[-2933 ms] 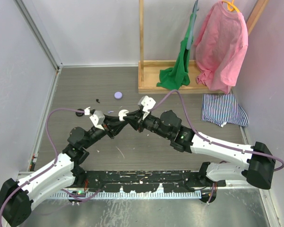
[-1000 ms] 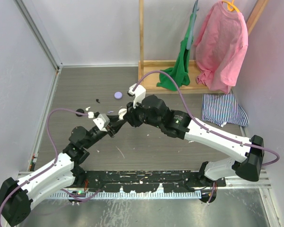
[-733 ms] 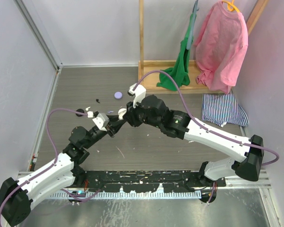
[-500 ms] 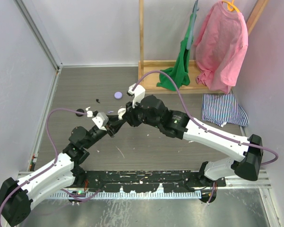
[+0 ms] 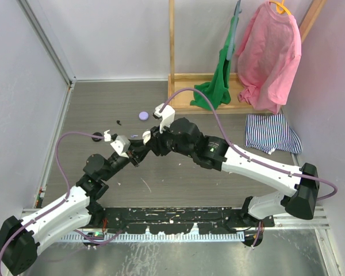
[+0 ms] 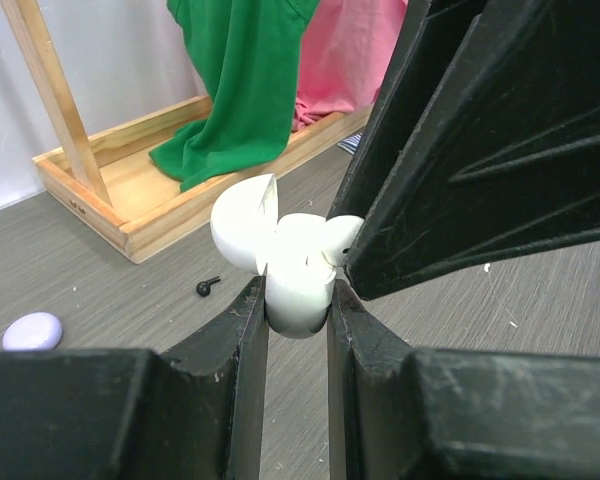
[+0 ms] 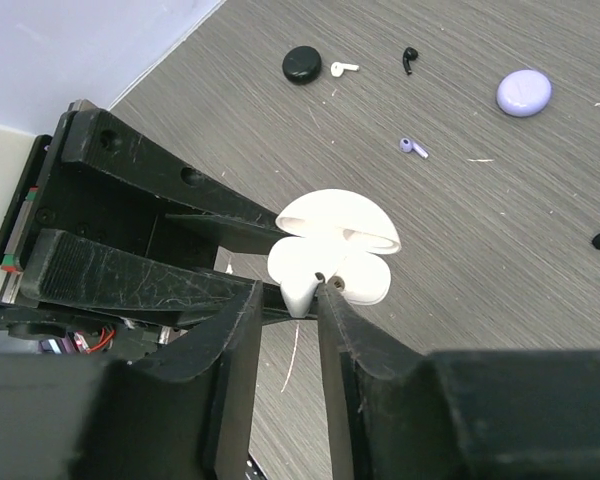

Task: Insert the wireless bluetooth earbuds into the charging case
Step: Place the earbud in the charging case.

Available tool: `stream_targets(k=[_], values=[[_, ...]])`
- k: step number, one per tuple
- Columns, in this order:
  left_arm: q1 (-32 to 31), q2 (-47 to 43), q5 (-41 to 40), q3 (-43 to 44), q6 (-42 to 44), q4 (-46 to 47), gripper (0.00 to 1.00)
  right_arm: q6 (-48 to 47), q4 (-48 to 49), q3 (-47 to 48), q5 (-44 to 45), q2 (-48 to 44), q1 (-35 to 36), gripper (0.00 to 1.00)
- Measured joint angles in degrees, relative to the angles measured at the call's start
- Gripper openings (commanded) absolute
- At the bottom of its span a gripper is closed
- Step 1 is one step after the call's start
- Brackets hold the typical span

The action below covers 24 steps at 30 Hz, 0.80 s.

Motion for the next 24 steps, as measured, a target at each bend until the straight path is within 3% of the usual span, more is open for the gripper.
stream_targets(k=[8,24], values=[[0.0,-0.2,-0.3,-0.4,-0.9,1.6,0.0,-1.4,0.4,-0.1,-0.4,-1.0,0.3,0.53],[-0.2,-2.2,1.0,-1.0,-2.7,3.5,0.0,-8.3,0.5,-3.0,3.3,-9.7,0.3,0.6]])
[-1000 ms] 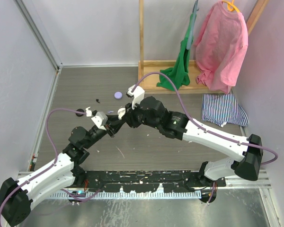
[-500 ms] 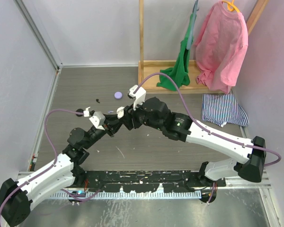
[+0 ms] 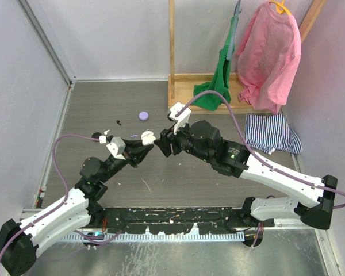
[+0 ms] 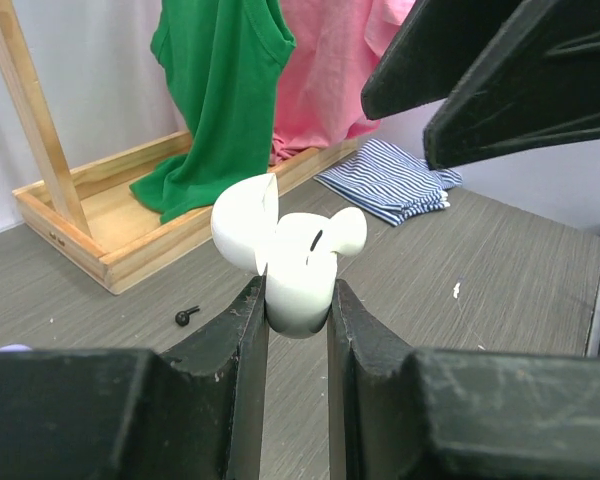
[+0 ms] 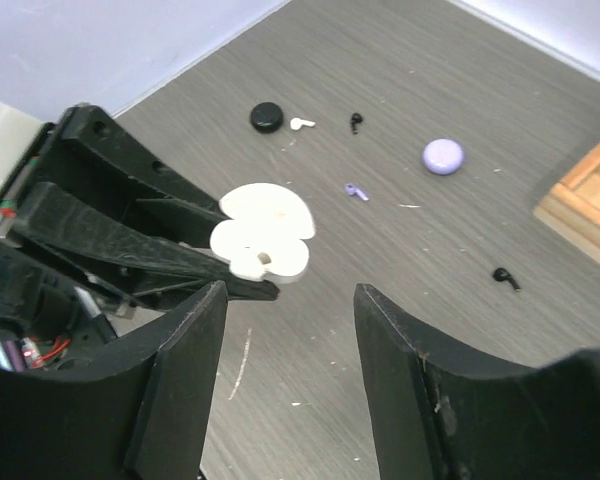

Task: Insert the wireless bluetooth earbuds into the charging case
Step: Place the earbud in the charging case.

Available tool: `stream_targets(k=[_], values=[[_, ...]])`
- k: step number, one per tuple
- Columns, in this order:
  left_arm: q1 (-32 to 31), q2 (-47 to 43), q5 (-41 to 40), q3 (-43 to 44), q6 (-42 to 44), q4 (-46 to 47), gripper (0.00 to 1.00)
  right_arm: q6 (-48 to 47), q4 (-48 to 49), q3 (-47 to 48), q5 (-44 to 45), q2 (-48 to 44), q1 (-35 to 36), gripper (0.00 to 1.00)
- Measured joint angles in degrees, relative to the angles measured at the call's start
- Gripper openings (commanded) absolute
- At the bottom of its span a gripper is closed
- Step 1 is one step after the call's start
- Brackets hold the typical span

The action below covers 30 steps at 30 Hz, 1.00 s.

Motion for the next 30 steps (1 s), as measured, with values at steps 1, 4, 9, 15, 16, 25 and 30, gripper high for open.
stream_targets(k=[1,4,9,15,16,25,30], values=[[0.0,-0.1,0.2,0.0,-0.2,0.0,0.0,-0.6,0.0,-0.3,1.0,-0.4,0.0,0.6],[0.0,-0.3,1.0,0.0,-0.4,0.0,0.0,-1.8,0.2,-1.1,3.1,-0.9,-0.3,0.6],[0.0,-0.8,2.9,-0.1,-1.0,0.0,0.0,-3.2,0.8,-3.0,4.3,-0.9,-0.8,0.6],[0.0,-0.9,4.6,-0.1,-1.7,0.1,0.0,-4.0,2.0,-4.0,3.9,-0.9,-0.8,0.6],[0.0,-0.9,4.8,-0.1,-1.7,0.1,0.0,-4.0,2.4,-4.1,3.4,-0.9,-0.8,0.6],[0.0,-0.8,6.0,-0.1,-1.9,0.5,0.0,-4.6,3.4,-4.6,0.6,-0.9,-0.9,0.6],[0.0,-0.8,6.0,-0.1,-1.9,0.6,0.0,-4.8,3.4,-4.6,-1.0,-0.9,-0.9,0.6]])
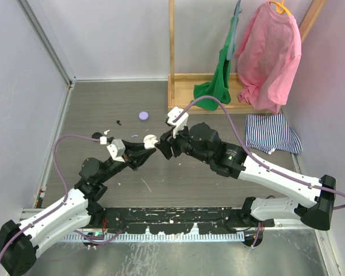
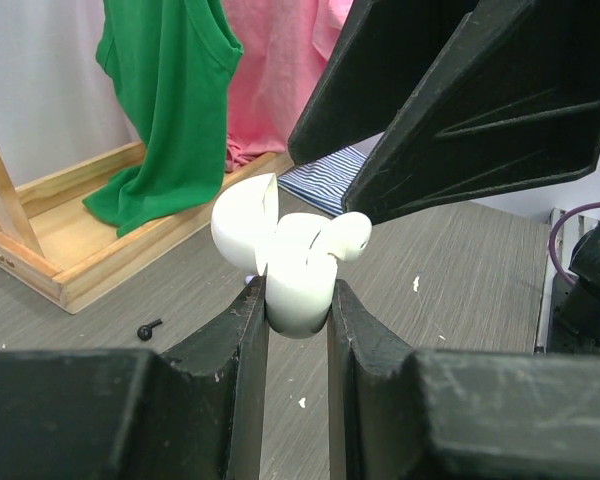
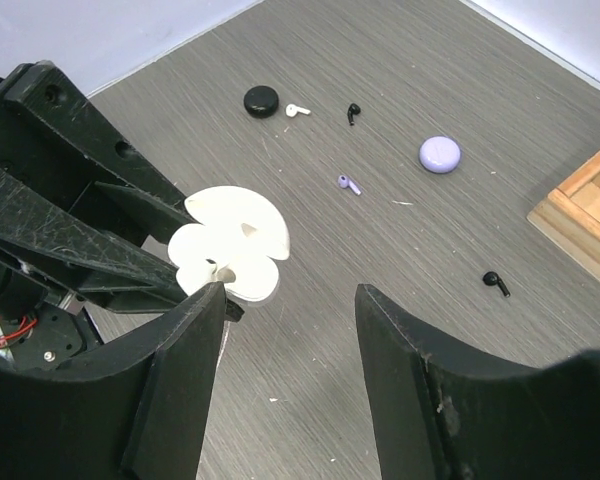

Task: Insert the wireless bluetooth earbuds into the charging case
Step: Place the earbud in the charging case.

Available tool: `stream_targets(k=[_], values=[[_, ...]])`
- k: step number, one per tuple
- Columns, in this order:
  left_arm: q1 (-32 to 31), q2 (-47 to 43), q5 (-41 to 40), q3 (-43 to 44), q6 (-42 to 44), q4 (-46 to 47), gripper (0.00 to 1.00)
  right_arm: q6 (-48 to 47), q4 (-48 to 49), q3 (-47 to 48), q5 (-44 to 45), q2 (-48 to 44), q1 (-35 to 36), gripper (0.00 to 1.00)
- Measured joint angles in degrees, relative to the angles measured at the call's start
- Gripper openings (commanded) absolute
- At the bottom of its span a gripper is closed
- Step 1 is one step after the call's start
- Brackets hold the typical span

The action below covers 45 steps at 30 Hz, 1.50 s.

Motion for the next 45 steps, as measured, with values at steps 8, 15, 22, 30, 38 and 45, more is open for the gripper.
stream_targets(k=[8,15,22,30,38,45], values=[[0.0,1.0,0.0,0.0,0.0,0.4,0.0,0.0,0.0,0.0,-2.3,0.0,0.0,0.6],[0.0,1.6,0.4,0.0,0.0,0.5,0.0,0.1,0.7,0.0,-3.4,0.0,0.0,0.61],[0.0,1.7,1.0,0.0,-0.1,0.5,0.0,0.9,1.7,0.0,-4.2,0.3,0.0,0.61],[0.0,1.9,1.4,0.0,-0.4,0.5,0.0,1.5,2.1,0.0,-4.9,1.8,0.0,0.61],[0.0,1.9,1.5,0.0,-1.2,0.5,0.0,2.2,2.2,0.0,-5.0,2.0,0.0,0.61],[0.0,1.7,1.5,0.0,-1.3,0.5,0.0,2.2,2.5,-0.5,-6.7,1.1,-1.2,0.61]])
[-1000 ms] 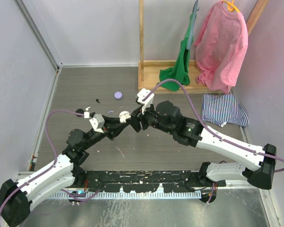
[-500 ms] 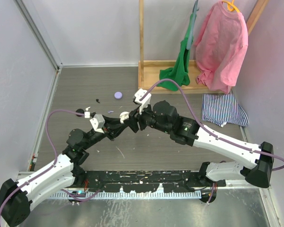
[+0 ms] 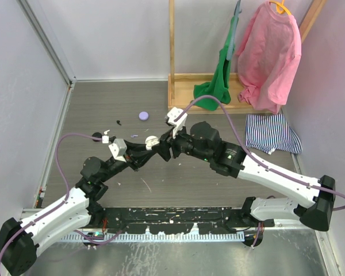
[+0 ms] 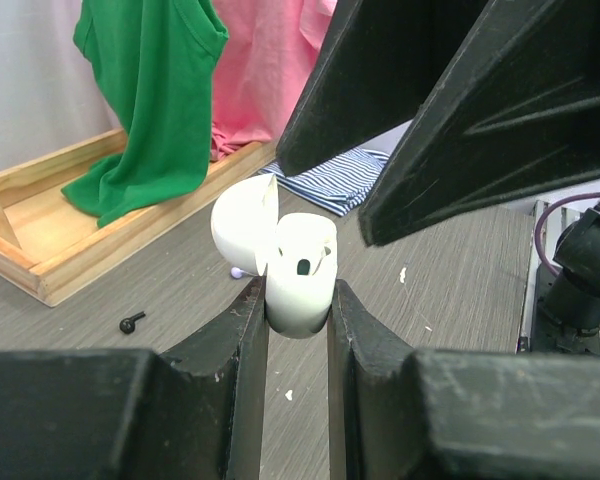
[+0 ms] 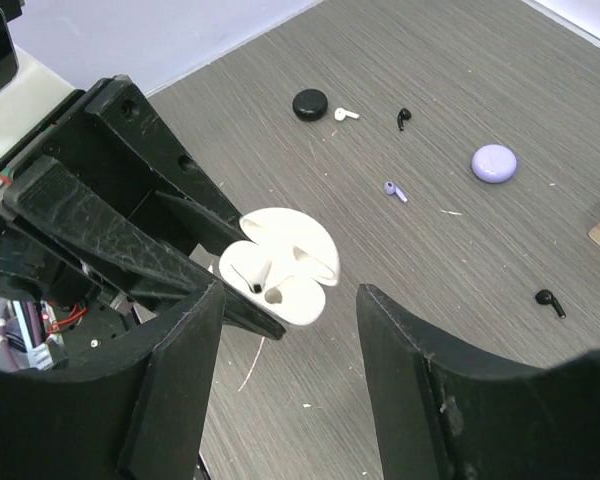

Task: Insert the wireless bluetooth earbuds into the charging case
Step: Place the earbud in the charging case, then adjust the charging case.

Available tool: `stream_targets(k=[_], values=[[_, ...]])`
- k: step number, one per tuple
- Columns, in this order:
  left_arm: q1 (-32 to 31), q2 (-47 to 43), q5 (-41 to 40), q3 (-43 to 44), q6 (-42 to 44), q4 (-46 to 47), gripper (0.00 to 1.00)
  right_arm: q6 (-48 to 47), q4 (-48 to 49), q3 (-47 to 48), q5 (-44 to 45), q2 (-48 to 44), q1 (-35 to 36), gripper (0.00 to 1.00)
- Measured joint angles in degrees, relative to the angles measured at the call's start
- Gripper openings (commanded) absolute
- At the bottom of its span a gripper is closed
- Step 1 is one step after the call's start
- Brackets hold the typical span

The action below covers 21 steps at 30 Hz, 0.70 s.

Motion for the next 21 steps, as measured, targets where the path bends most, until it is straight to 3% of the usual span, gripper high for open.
stream_targets(k=[10,21], values=[[0.0,-0.9,0.4,0.0,-0.3,0.0,0.0,0.3,2.3,-6.0,-19.1,-7.9,-13.9,0.61],[0.0,-1.0,2.7,1.0,-1.8,0.0,0.0,0.0,12.7,-16.1,-35.8,-8.8,-20.4,0.64]])
